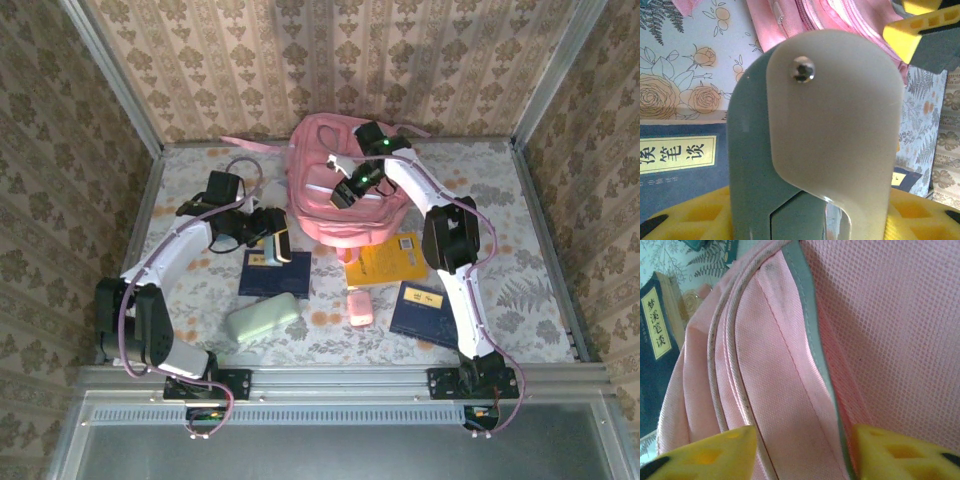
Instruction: Pack the student bag
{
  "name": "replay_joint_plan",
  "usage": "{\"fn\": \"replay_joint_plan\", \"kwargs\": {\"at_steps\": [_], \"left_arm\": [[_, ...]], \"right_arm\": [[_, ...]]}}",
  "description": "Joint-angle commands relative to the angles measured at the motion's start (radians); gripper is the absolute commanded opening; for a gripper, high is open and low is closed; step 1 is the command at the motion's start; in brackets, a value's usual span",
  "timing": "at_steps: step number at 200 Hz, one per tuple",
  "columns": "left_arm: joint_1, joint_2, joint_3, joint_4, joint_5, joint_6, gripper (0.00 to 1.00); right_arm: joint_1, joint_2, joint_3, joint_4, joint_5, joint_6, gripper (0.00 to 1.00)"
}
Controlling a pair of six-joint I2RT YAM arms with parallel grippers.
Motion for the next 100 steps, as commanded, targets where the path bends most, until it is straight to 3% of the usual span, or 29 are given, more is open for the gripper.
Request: {"fn": "replay_joint_plan", "kwargs": {"at_steps": [1,12,32,100], "left_arm": [[-0.001,-0.004,0.019,0.015,0.021,-0.011,0.49],[-0.001,-0.006,0.016,0.012,0.020,-0.008,0.49],[-0.001,-0.005,0.013,0.008,0.020,-0.004,0.49],[0.001,-0.003,0.001,-0.002,0.026,0.010,0.49]], "right_arm": [[-0.004,0.017,0.052,-0.016,-0.072,0.007,0.39],[-0.005,0.019,0.056,-0.022,-0.078,0.006,0.27],[0.001,0.022,0.044,-0.037,-0.070,-0.010,0.16],[0.021,0.042,0.006,-0.002,-0.022,-0.011,0.24]]}}
